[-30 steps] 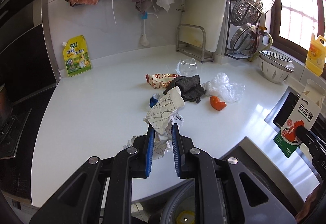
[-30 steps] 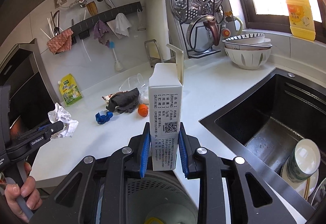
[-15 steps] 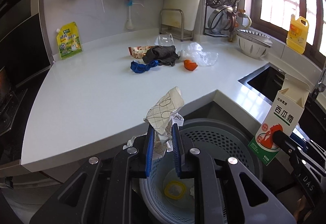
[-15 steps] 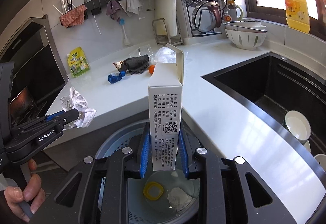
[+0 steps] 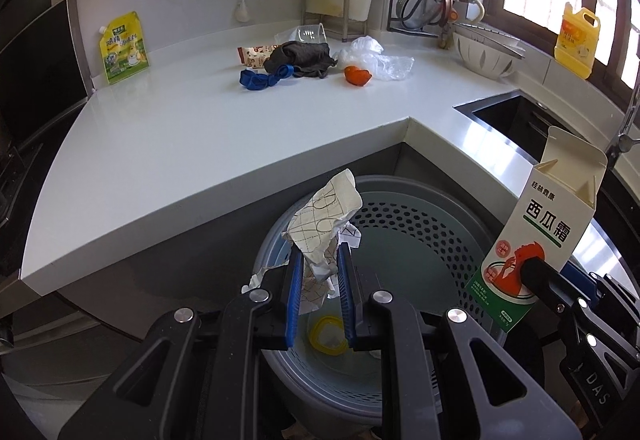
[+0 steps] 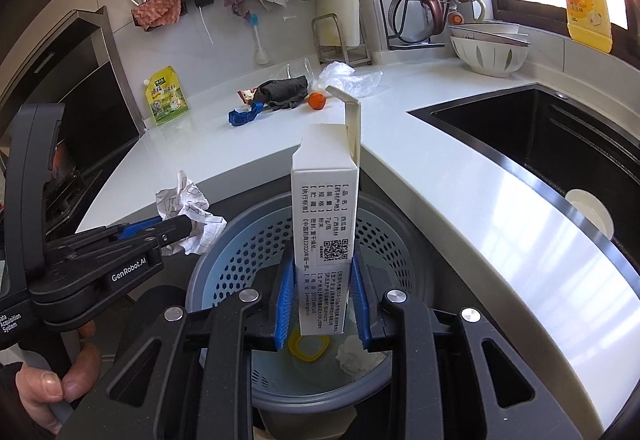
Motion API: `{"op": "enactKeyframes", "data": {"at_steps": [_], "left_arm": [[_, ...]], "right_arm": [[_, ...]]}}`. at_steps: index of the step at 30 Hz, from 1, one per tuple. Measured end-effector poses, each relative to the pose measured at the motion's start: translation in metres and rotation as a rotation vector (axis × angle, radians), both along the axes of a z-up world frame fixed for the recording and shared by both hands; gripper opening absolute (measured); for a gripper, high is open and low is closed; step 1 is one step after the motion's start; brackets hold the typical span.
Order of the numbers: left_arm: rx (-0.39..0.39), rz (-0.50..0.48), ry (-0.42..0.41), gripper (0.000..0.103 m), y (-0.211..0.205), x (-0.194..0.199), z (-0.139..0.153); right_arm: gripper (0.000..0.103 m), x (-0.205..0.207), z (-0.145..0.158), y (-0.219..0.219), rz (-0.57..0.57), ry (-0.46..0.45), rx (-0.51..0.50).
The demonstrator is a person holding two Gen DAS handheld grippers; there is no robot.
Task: Collect trash
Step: 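Open both tools to drop the paper and carton into the bin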
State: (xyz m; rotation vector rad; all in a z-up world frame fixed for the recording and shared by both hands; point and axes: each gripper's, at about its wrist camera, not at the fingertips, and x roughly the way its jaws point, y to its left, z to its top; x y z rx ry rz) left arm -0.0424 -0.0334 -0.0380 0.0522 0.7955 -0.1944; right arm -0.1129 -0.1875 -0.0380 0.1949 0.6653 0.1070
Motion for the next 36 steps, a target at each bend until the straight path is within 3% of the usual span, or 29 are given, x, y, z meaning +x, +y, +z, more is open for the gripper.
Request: {"op": "enactKeyframes", "data": {"at_steps": [21, 30, 35, 36], "left_arm": [[0.005, -0.023, 0.152, 0.018, -0.016, 0.026, -0.052], [0.008, -0.016, 0.171, 0.023, -0.016, 0.033, -0.061], [0.011, -0.010, 0.157, 0.047, -0.015, 0.031, -0.059], [0.010, -0.009, 0.154, 0.051, -0.015, 0.031, -0.058]], "right_arm": [[0.025, 0.026, -0.056, 0.001, 0.053, 0.159, 0.028], [0.026, 0.032, -0.065, -0.001, 0.052, 0.181, 0.040], [0.027, 0.031, -0.064, -0.004, 0.042, 0.174, 0.042], [0.034, 0.031, -0.063, -0.005, 0.036, 0.173, 0.046]]}}
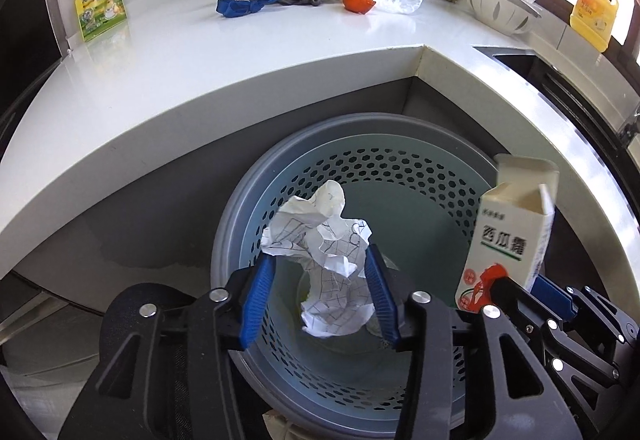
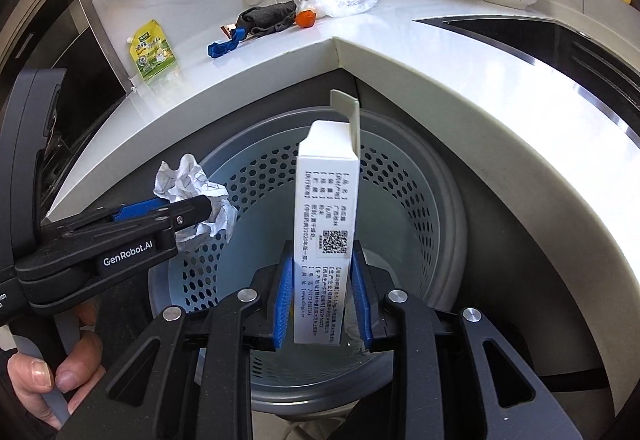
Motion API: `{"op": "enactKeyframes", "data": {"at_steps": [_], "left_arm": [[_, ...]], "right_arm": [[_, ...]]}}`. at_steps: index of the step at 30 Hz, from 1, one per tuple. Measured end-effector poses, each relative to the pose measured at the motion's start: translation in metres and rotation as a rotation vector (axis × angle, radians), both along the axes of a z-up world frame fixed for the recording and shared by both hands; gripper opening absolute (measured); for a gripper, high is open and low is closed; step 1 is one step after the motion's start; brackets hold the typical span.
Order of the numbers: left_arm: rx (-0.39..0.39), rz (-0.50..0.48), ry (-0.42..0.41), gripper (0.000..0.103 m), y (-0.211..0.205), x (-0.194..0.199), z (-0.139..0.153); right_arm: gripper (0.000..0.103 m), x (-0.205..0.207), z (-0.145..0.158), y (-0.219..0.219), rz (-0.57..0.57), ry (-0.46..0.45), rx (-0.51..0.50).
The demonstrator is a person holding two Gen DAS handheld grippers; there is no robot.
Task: Collect trash
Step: 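Open both tools to drop the paper and carton into the bin, then move both tools back toward the orange peel and grey cloth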
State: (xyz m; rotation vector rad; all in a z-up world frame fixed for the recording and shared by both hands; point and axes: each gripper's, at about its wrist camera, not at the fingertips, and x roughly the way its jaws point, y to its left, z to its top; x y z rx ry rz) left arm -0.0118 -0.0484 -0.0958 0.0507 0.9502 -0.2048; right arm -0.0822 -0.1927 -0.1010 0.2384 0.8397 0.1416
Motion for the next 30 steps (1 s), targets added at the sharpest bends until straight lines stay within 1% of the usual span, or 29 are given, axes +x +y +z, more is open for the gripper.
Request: {"op": "enactKeyframes", "data": {"at_steps": [2, 7, 8, 10, 11, 17, 21, 25, 30], "left_arm": [[-0.005, 0.000, -0.004, 0.054, 0.001, -0.001, 0.002], [-0.008, 0.003, -0.011, 0.060, 0.002, -0.002, 0.005], [-0.012, 0.002, -0.013, 0.062, 0.003, -0.002, 0.006], [-0.019, 0.003, -0.021, 0.071, 0.004, -0.004, 0.009], [-0.016, 0.007, -0.031, 0.077, 0.004, -0.005, 0.010], [-0.027, 0.010, -0.063, 0.089, 0.007, -0.008, 0.019], [-0.047, 0.011, -0.077, 0.091, 0.010, -0.009, 0.022], [-0.095, 0.005, -0.087, 0.094, 0.015, -0.010, 0.026], [-0.094, 0.009, -0.106, 0.096, 0.017, -0.009, 0.032]], "right_arm": [[0.041, 0.000, 0.002, -0.002, -0.012, -0.010, 0.005], [0.041, -0.002, 0.006, -0.004, -0.017, -0.020, 0.005], [0.041, -0.002, 0.007, -0.004, -0.018, -0.022, 0.003], [0.041, -0.003, 0.009, -0.005, -0.021, -0.026, 0.004], [0.041, -0.003, 0.010, -0.006, -0.023, -0.029, 0.004], [0.043, -0.006, 0.015, -0.008, -0.032, -0.046, 0.003], [0.044, -0.008, 0.021, -0.009, -0.036, -0.064, 0.002], [0.045, -0.012, 0.029, -0.009, -0.042, -0.093, -0.002], [0.047, -0.013, 0.038, -0.010, -0.051, -0.117, -0.003]]}}
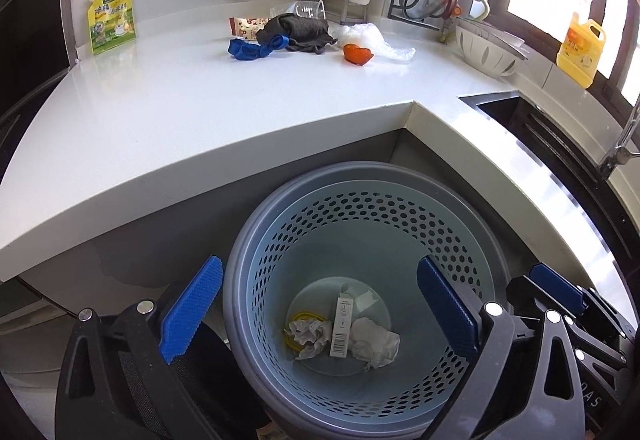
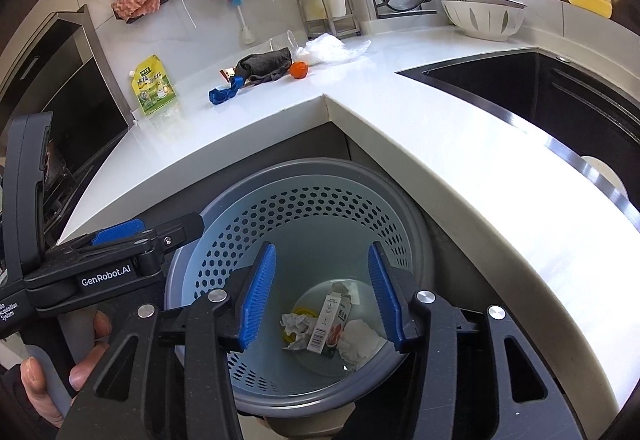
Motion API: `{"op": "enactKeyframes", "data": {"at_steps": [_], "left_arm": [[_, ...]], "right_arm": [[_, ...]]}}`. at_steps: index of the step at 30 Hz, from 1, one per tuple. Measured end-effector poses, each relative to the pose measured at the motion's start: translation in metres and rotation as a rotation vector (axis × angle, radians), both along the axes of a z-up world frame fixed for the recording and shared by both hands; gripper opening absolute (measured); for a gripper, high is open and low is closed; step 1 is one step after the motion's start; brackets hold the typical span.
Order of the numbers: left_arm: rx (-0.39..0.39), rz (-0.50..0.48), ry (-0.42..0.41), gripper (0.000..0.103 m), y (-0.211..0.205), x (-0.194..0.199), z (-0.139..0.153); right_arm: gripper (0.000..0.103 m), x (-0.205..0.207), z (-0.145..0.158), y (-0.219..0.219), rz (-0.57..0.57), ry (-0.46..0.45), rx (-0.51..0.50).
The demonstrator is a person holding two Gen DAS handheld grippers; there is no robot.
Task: Collect trash
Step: 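Move both tools back toward the orange peel and grey cloth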
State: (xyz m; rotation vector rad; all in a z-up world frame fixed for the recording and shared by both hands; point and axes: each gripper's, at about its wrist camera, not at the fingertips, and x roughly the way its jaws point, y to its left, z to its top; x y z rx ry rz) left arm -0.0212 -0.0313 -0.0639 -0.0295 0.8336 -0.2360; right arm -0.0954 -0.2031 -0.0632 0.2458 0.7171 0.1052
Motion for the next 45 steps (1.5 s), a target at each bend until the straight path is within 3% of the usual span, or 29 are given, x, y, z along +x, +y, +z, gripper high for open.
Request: {"op": "enactKeyframes", "data": {"at_steps": [7, 13, 26, 35, 42, 45], "left_arm": [[-0.044, 0.036, -0.085, 0.096, 0.017, 0.001, 0.024], [-0.025, 0.072, -0.159, 0.097, 0.025, 0.016, 0.049], [0.022, 0.181, -0.223, 0.097, 0.060, 0.116, 0.081], [0.091, 0.231, -0.175, 0.097, 0.065, 0.186, 0.063], [0.057, 0.228, -0.093, 0.097, 0.072, 0.216, 0.050], [0.047, 0.220, -0.093, 0.097, 0.071, 0.221, 0.052]], "right_arm": [[0.050, 0.006, 0.019, -0.002, 0.001, -0.055, -0.008], [0.054, 0.031, 0.037, -0.001, 0.009, -0.107, -0.026], [0.060, 0.138, 0.074, 0.008, 0.037, -0.161, -0.096], [0.060, 0.227, 0.067, 0.024, 0.079, -0.086, -0.103], [0.060, 0.273, 0.052, 0.033, 0.085, -0.019, -0.123], [0.060, 0.287, 0.046, 0.037, 0.087, 0.009, -0.128]]}}
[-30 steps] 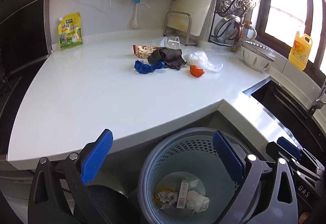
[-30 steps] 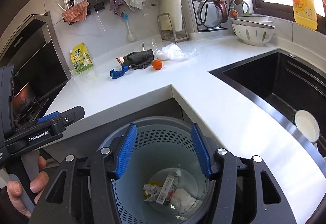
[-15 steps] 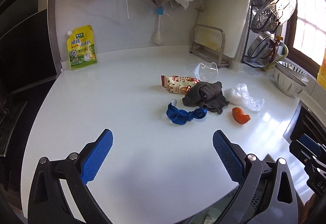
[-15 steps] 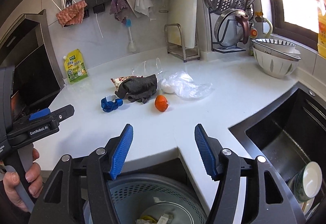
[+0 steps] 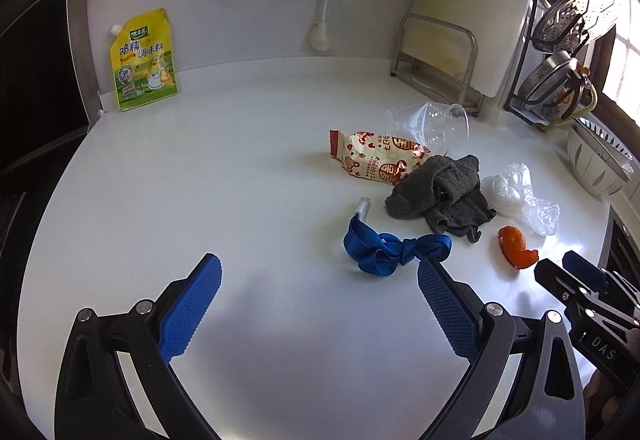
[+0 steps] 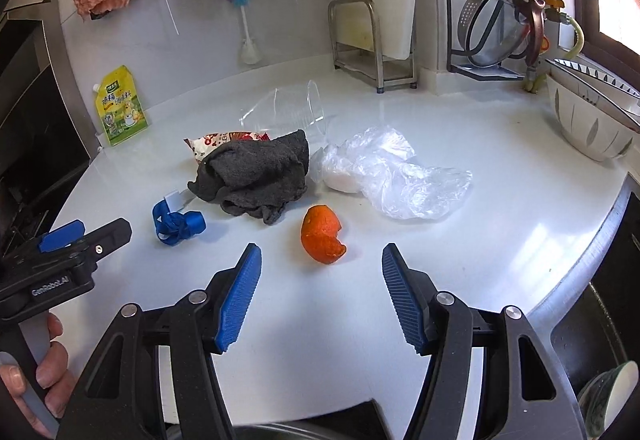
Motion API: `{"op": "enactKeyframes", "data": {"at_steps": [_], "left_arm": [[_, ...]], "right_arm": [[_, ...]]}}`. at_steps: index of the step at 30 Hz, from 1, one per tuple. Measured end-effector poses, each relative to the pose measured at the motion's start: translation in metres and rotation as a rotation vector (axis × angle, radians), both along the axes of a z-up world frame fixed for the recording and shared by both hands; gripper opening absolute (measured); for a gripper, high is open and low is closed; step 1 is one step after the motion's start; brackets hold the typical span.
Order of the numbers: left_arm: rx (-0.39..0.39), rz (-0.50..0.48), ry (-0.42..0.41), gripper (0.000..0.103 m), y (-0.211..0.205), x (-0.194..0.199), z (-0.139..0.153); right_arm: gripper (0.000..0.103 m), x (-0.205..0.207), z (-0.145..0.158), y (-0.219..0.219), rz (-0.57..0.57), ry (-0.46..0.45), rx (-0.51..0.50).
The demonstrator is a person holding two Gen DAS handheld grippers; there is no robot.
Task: Collect trash
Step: 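Move both tools back toward the orange peel and grey cloth, then grasp the orange peel with the right tool while the left tool grasps the blue strap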
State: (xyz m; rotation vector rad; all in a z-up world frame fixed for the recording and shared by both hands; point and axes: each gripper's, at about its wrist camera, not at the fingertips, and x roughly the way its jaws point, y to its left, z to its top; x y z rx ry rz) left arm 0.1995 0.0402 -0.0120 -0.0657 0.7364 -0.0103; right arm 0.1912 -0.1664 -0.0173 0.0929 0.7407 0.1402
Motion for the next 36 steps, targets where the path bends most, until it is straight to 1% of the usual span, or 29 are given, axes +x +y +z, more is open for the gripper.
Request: {"op": "enactKeyframes", "data": {"at_steps": [3, 7, 11, 17, 20, 23, 28, 31, 36], "left_arm": [[0.026, -0.002, 0.015, 0.097, -0.003, 0.007, -0.001], [0.030, -0.010, 0.045, 0.097, -0.003, 0.015, -0.003], [0.017, -0.024, 0.088, 0.097, -0.004, 0.027, -0.008], [0.027, -0.020, 0.109, 0.097, -0.006, 0.037, -0.012], [0.023, -0.022, 0.134, 0.097, -0.008, 0.045, -0.015], [0.009, -0.023, 0.157, 0.097, -0.009, 0.053, -0.019], [0.041, -0.012, 0.178, 0.097, -0.012, 0.060, -0.023], [0.042, -0.006, 0.188, 0.097, -0.011, 0.063, -0.024], [0.048, 0.001, 0.203, 0.096, -0.010, 0.070, -0.026]], "right_arm": [[0.060, 0.011, -0.005, 0.003, -0.002, 0.026, -0.004], [0.060, 0.022, -0.009, 0.007, -0.002, 0.043, -0.018], [0.060, 0.030, -0.012, 0.006, -0.014, 0.062, -0.020], [0.060, 0.031, -0.012, 0.004, -0.015, 0.057, -0.019], [0.060, 0.032, -0.012, 0.003, -0.013, 0.058, -0.013], [0.058, 0.033, -0.012, 0.005, -0.006, 0.058, -0.020], [0.057, 0.035, -0.013, 0.006, -0.001, 0.060, -0.016], [0.056, 0.037, -0.014, 0.008, 0.002, 0.065, -0.017], [0.050, 0.039, -0.017, 0.010, 0.015, 0.079, -0.024]]}}
